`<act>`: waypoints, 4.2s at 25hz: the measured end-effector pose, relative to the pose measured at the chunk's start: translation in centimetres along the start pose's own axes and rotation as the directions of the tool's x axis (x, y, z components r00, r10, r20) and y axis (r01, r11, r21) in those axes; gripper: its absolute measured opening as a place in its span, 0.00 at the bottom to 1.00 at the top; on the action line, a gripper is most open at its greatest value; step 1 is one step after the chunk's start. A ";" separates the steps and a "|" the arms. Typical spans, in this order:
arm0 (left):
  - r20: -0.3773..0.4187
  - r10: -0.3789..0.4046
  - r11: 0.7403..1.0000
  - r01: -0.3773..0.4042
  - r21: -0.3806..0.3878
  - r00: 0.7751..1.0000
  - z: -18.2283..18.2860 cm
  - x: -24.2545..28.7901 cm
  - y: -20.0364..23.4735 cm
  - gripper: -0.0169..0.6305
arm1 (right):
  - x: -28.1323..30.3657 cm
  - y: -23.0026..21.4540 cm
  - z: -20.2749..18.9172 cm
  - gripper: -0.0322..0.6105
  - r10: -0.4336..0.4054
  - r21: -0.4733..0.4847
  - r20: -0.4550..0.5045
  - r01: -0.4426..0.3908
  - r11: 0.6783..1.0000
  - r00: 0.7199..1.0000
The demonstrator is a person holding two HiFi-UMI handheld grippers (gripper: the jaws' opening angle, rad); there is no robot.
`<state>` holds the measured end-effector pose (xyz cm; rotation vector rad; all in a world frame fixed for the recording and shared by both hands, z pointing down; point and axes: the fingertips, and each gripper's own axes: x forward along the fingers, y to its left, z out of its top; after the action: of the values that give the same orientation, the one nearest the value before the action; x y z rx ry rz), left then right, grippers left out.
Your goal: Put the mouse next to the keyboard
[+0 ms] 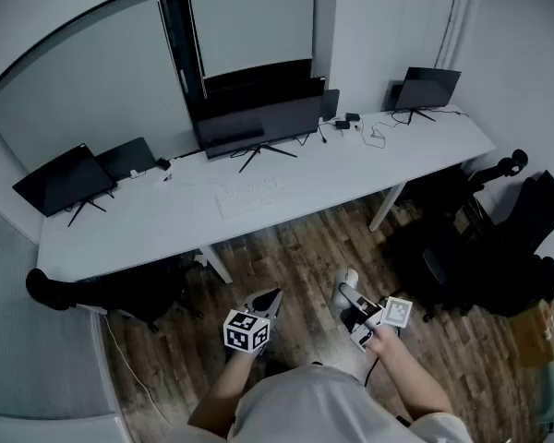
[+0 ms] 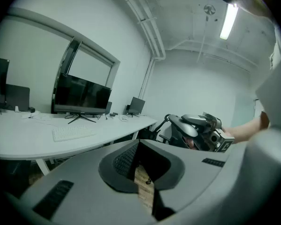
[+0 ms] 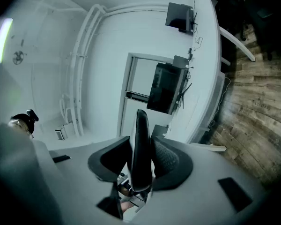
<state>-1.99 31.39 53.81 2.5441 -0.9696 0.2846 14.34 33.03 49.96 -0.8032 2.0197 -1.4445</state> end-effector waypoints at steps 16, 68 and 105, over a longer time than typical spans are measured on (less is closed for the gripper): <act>-0.006 -0.024 1.000 0.024 0.002 1.000 0.1 -0.1 0.6 0.05 | 0.8 0.2 -0.5 0.28 -0.007 -0.003 0.015 0.007 1.000 1.000; -0.013 -0.003 1.000 0.002 -0.027 1.000 1.5 3.4 10.6 0.05 | 11.0 -5.1 1.5 0.28 -0.013 0.026 -0.027 0.014 1.000 1.000; -0.014 0.161 0.984 -0.162 -0.078 0.987 8.1 21.7 15.7 0.05 | 18.6 -13.6 20.5 0.28 0.085 0.096 -0.194 -0.067 0.993 0.977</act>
<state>3.80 4.35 58.19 2.3955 -1.1631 0.2958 18.36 2.99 55.56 -0.5571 2.0888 -1.6125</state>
